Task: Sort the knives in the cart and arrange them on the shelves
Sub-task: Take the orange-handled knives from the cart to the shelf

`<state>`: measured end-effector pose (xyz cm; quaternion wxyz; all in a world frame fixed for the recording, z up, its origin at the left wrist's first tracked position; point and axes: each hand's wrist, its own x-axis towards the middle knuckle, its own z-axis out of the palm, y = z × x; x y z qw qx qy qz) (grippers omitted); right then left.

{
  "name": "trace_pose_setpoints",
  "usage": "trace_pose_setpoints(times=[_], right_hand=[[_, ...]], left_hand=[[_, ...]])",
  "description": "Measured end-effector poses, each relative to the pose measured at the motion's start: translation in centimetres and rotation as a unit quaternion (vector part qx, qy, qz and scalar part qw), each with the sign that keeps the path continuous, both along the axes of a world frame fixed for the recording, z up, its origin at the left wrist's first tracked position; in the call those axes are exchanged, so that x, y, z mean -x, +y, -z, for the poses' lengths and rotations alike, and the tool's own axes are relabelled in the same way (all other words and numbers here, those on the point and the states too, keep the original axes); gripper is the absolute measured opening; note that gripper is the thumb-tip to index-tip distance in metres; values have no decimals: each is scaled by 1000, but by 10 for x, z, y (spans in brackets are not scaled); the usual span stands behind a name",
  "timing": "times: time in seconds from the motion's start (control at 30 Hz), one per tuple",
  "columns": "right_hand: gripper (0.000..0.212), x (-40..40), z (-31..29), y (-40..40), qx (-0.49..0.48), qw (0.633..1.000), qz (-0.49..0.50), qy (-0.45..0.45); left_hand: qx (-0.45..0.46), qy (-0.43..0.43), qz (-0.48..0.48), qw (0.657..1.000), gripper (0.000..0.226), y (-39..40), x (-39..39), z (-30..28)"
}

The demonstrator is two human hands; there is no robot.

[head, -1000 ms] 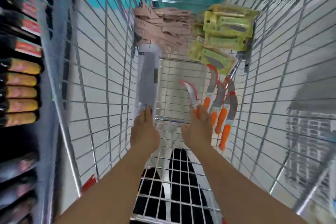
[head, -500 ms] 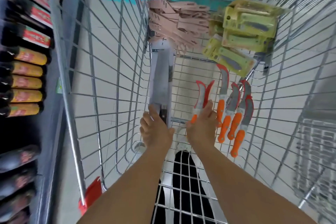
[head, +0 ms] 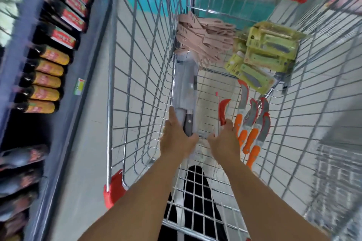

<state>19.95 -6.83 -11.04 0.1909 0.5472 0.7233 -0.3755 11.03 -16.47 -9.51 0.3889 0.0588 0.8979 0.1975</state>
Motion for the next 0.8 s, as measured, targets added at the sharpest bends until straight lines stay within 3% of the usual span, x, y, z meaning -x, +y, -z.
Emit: trace_pose_setpoints(times=[0.17, 0.47, 0.63, 0.8], right_hand=[[58, 1, -51, -12, 22, 998, 28, 42], [53, 2, -145, -43, -18, 989, 32, 145], [62, 0, -204, -64, -69, 975, 46, 204], [39, 6, -267, -97, -115, 944, 34, 309]], left_hand=[[-2, 11, 1, 1000, 98, -6, -11, -50], [-104, 53, 1, 993, 57, -46, -31, -147], [-175, 109, 31, 978, 63, -76, -30, -196], [-244, 179, 15, 953, 77, -109, -20, -248]])
